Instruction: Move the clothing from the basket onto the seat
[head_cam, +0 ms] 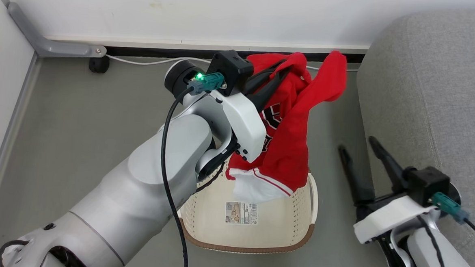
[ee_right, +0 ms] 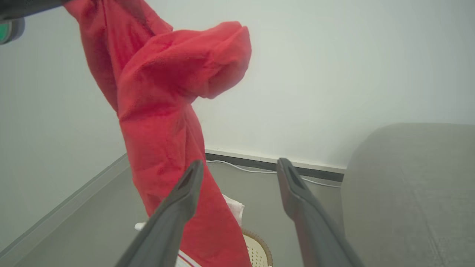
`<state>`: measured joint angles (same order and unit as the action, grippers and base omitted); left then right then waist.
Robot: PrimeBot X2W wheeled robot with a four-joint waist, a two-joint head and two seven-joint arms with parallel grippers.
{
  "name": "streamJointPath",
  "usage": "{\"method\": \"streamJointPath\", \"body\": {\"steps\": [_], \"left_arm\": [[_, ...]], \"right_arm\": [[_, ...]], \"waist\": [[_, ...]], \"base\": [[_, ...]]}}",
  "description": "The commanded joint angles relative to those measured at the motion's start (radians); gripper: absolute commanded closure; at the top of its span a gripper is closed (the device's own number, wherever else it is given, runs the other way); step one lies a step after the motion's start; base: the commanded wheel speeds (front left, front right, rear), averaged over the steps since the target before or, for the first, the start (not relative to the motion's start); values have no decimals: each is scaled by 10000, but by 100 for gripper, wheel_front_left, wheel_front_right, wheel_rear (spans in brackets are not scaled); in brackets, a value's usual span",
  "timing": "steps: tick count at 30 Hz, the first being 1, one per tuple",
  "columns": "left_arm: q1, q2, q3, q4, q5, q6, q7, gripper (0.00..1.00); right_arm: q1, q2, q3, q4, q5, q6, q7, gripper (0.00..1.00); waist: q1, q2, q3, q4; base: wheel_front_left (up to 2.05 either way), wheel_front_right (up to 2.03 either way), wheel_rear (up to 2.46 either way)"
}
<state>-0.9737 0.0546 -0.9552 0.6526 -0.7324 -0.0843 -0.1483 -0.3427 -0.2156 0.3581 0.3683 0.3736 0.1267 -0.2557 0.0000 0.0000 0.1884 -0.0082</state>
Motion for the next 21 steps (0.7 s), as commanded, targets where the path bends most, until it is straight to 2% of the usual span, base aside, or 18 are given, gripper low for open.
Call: {"method": "streamJointPath", "body": {"steps": [1,5,10,15,21], "left_arm": [[-544,199,260,-290,-45,-39,-45,100],[-574,184,219,-424,-50,-8,-46,100],[-590,162,153,-562,-75,4,-23,100],[-634,123,68,-714,-102,13,-16,100],[-599,50,-115,-893,-184,31,-13,100]], "right_arm": [[-320,-207,477,-255,144,40,-61,0],[-927,-647,1687,-57,416,40,-61,0],[-1789,-870,3017,379,729,40,-61,0],[-2590,-798,4015,1096,760,40,-61,0],[-3239,-359,4564,2256,787,40,-61,0]], "waist": [[0,0,-11,46],[0,0,-43,153],[0,0,-90,296],[0,0,-113,499],[0,0,-130,791]], "base": [[0,0,0],[0,0,0],[0,0,0],[0,0,0],[0,0,0]]}}
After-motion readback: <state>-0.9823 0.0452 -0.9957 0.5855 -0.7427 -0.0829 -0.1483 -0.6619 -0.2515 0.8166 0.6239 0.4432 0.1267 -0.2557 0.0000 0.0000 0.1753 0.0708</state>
